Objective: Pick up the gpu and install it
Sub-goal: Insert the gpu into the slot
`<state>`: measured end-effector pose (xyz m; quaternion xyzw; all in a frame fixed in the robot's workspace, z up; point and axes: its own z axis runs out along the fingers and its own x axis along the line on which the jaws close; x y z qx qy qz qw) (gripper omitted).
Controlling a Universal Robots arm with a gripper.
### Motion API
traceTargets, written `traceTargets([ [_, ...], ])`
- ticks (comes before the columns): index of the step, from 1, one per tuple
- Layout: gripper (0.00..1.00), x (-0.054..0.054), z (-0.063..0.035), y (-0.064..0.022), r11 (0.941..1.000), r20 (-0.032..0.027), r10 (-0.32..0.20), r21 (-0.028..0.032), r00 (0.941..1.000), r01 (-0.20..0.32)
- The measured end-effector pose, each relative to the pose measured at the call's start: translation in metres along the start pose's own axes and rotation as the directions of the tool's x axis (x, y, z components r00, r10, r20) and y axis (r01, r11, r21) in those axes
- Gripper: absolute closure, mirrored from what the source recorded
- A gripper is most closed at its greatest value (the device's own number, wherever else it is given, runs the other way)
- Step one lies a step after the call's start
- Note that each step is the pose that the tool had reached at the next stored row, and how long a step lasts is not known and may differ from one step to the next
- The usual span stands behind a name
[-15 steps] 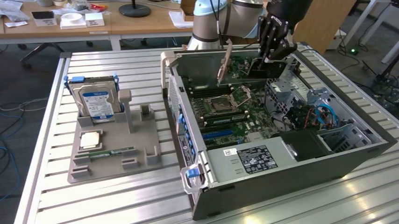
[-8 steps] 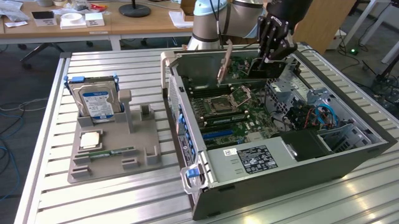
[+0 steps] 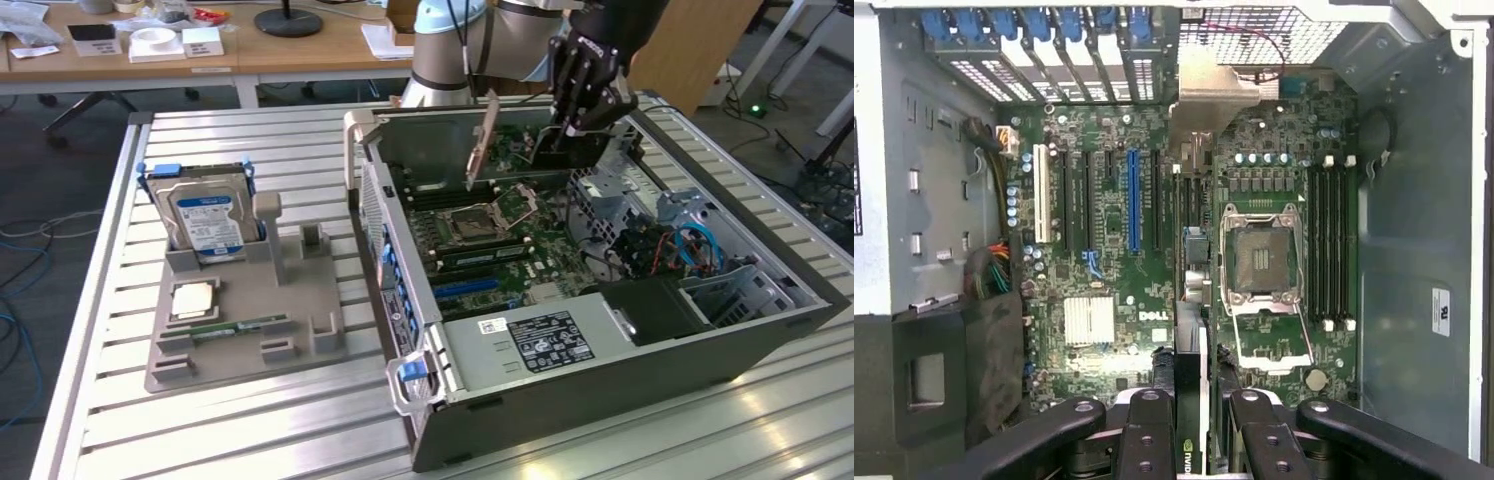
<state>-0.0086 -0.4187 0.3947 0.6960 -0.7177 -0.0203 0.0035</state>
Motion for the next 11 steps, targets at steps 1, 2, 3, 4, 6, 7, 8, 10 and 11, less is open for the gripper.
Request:
traceTargets([
  [1, 0.74, 0.0000, 0.0002, 0.0001, 1.0000, -0.0003, -0.005, 0.0001, 1.0000, 0.005],
  [2, 0.74, 0.0000, 0.0002, 0.0003, 1.0000, -0.0007, -0.007, 0.0000, 1.0000, 0.007],
  [3, 0.74, 0.0000, 0.0004, 0.0005, 1.0000, -0.0009, -0.009, 0.0001, 1.0000, 0.009],
  [4, 0.74, 0.0000, 0.0007, 0.0008, 0.9999, -0.0012, -0.011, 0.0001, 0.9999, 0.011],
  [6, 0.74, -0.0001, 0.0011, 0.0013, 0.9999, -0.0020, -0.016, 0.0000, 0.9999, 0.016],
  [7, 0.74, 0.0000, 0.0013, 0.0015, 0.9999, -0.0023, -0.017, -0.0001, 0.9998, 0.017],
  [8, 0.74, 0.0000, 0.0014, 0.0016, 0.9998, -0.0025, -0.018, -0.0001, 0.9998, 0.018],
  [10, 0.74, 0.0000, 0.0023, 0.0019, 0.9998, -0.0023, -0.020, 0.0001, 0.9998, 0.020],
  [11, 0.74, 0.0000, 0.0028, 0.0020, 0.9998, -0.0023, -0.021, 0.0003, 0.9998, 0.021],
])
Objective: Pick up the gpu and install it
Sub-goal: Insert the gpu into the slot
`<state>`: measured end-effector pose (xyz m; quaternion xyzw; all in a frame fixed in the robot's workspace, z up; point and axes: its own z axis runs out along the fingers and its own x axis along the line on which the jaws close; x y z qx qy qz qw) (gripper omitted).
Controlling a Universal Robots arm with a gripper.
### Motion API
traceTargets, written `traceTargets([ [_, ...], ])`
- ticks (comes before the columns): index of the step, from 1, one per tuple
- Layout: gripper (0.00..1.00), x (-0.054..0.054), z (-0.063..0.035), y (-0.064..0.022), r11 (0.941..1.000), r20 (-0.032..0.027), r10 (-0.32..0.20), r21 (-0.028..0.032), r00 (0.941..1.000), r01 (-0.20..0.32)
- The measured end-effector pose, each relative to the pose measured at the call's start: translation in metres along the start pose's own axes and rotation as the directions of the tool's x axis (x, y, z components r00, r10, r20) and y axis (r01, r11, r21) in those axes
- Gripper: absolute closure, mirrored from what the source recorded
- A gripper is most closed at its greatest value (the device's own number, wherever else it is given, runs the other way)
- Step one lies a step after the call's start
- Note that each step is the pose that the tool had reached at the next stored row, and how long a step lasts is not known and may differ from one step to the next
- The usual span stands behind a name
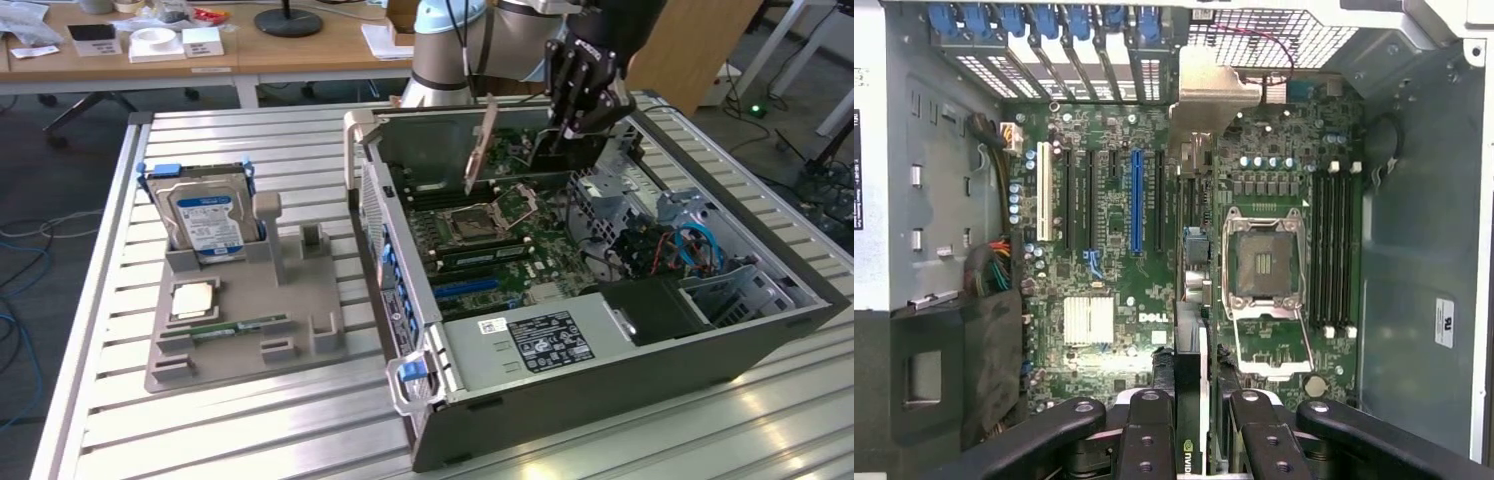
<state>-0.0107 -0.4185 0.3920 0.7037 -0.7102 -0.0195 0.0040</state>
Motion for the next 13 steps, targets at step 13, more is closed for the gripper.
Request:
traceTargets([
  [13, 0.74, 0.0001, 0.0025, 0.0004, 1.0000, -0.0002, -0.005, 0.0004, 1.0000, 0.005],
])
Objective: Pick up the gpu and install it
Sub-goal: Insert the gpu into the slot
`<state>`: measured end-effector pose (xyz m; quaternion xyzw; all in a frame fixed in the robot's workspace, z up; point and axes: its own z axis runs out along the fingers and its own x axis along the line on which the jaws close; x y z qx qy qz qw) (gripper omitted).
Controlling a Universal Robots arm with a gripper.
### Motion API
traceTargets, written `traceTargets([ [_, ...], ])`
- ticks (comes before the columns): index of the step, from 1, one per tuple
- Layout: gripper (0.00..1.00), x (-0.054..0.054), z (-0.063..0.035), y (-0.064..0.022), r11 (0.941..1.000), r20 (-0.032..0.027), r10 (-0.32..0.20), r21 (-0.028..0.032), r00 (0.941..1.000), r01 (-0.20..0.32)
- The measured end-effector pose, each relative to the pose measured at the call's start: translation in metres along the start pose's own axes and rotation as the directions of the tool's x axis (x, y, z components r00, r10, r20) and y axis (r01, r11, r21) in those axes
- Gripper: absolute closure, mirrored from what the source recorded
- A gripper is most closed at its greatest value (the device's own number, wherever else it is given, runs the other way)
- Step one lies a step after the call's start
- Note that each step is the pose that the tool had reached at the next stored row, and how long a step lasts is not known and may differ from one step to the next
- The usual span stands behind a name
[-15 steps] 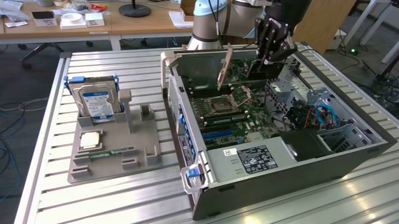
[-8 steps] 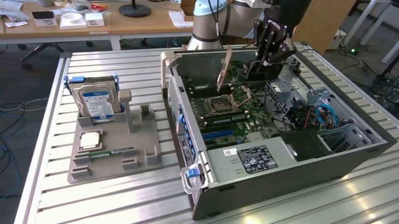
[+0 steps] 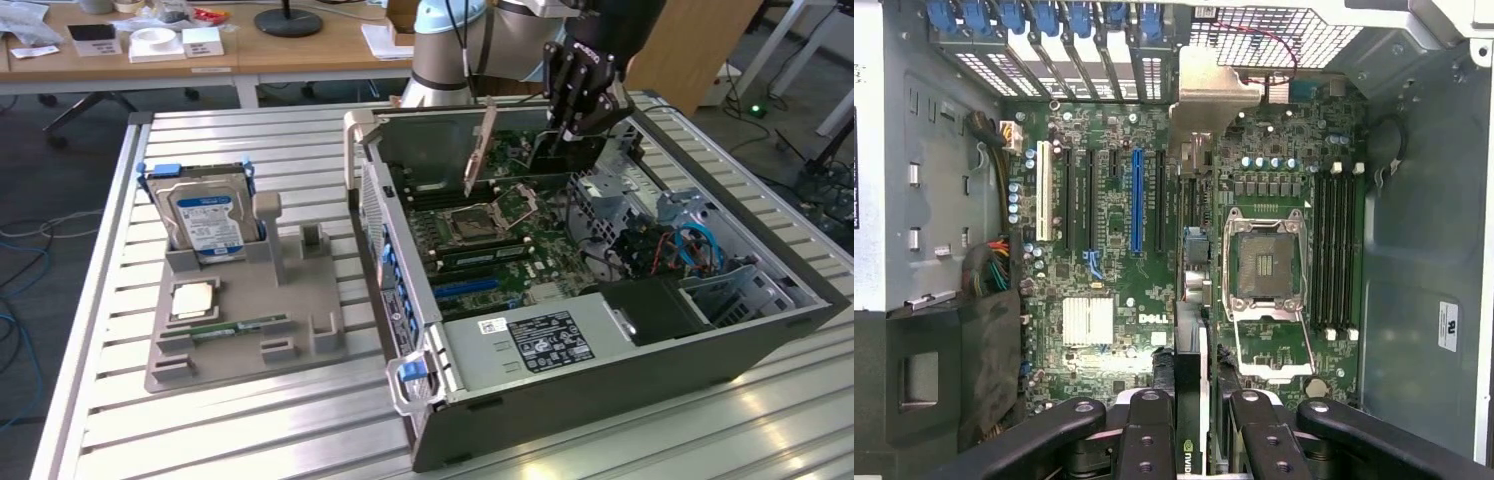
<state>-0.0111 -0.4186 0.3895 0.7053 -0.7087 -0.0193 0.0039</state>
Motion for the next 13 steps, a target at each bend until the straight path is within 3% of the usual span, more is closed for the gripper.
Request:
traceTargets([
  [13, 0.74, 0.000, 0.0112, -0.0004, 1.0000, -0.0022, 0.000, 0.0000, 1.0000, 0.000],
])
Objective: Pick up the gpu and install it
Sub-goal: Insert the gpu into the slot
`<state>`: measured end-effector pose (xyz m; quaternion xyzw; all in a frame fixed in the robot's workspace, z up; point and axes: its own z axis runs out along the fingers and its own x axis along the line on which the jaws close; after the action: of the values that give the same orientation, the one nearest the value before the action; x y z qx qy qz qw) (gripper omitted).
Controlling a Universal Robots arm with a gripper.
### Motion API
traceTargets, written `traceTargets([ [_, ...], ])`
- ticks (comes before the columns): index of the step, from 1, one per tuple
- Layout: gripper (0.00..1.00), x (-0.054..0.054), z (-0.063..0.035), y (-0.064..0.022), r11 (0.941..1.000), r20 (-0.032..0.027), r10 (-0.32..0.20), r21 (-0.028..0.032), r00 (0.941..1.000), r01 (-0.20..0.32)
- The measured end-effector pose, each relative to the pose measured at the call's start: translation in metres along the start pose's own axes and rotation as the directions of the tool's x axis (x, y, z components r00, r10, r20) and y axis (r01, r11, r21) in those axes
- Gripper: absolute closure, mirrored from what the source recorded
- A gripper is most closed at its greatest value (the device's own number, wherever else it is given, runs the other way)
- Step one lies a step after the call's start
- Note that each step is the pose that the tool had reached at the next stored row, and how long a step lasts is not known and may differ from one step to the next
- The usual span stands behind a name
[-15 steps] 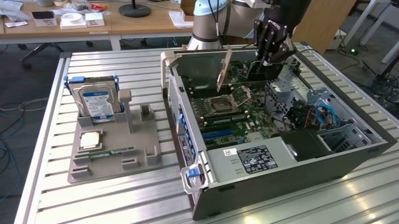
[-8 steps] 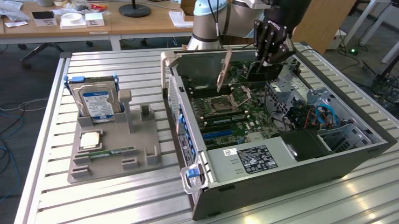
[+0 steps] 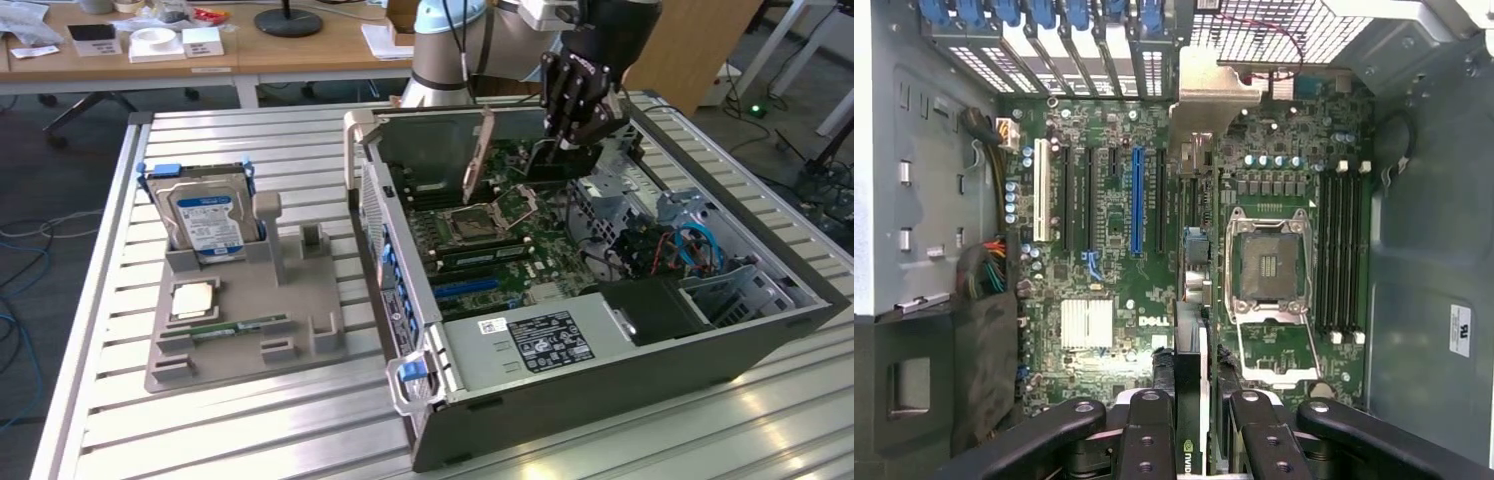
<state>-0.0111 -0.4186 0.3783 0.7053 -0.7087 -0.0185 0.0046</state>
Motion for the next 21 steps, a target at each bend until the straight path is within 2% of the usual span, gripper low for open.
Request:
traceTargets([
  [15, 0.74, 0.0001, 0.0062, 0.0005, 1.0000, -0.0006, -0.001, 0.0002, 1.0000, 0.001],
  [21, 0.74, 0.0000, 0.0067, 0.0009, 1.0000, -0.0056, -0.001, 0.0002, 1.0000, 0.001],
])
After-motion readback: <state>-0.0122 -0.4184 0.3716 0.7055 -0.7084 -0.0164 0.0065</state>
